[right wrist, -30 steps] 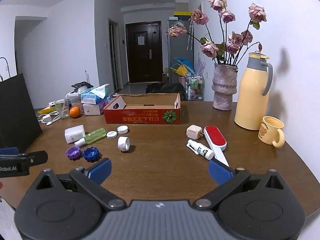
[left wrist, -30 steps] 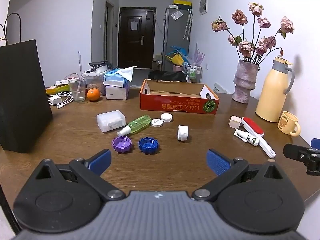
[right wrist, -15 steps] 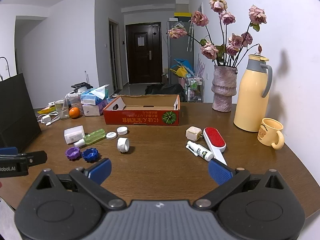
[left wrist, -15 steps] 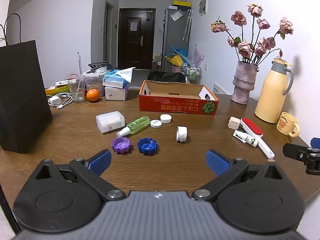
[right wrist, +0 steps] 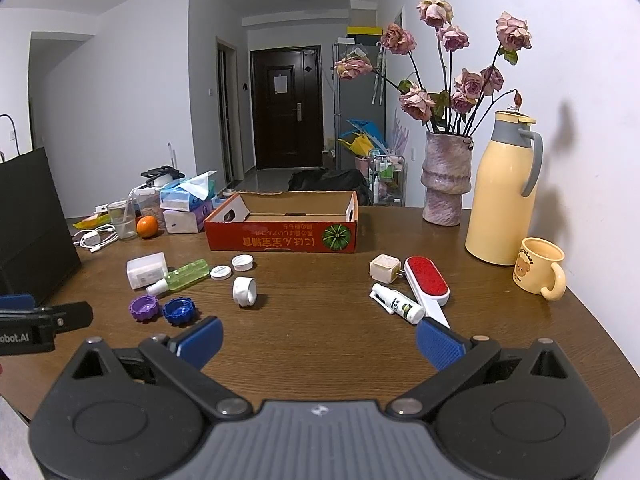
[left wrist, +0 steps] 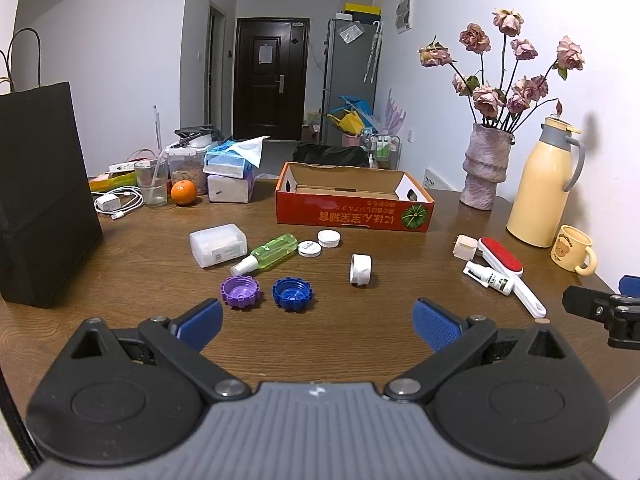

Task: Organize rigid objects

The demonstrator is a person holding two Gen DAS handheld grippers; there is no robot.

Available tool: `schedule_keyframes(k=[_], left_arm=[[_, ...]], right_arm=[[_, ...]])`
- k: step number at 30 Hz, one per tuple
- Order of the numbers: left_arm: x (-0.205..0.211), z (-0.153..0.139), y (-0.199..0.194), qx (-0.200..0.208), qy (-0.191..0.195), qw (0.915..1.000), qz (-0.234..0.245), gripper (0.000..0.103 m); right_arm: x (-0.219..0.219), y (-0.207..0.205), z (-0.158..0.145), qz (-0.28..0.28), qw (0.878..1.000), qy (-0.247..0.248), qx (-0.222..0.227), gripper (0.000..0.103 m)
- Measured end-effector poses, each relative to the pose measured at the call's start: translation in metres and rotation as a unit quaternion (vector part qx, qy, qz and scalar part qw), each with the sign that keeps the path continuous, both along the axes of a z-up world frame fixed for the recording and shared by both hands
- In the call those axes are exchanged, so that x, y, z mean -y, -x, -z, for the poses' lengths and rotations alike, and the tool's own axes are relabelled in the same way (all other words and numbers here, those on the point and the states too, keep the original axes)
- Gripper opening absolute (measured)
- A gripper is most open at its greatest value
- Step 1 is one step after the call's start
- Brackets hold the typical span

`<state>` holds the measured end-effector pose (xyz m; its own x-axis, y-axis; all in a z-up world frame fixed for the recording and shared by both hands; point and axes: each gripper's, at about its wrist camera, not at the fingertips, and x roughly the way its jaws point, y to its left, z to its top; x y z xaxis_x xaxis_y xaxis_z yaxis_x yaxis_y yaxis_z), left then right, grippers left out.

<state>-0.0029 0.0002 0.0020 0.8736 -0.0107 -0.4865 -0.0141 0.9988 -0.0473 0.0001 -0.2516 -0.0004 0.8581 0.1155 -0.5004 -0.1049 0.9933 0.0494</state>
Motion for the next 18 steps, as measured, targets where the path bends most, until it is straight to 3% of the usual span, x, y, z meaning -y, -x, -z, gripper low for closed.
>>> schedule_keyframes(k=[18], left_arm=[[0.0010,-0.0032,0.0012,0.003,0.003,1.0000,0.004,0.103]], right_arm=[[0.0001,0.0009,-0.0040,0.000,1.000,0.003,0.004,0.103]])
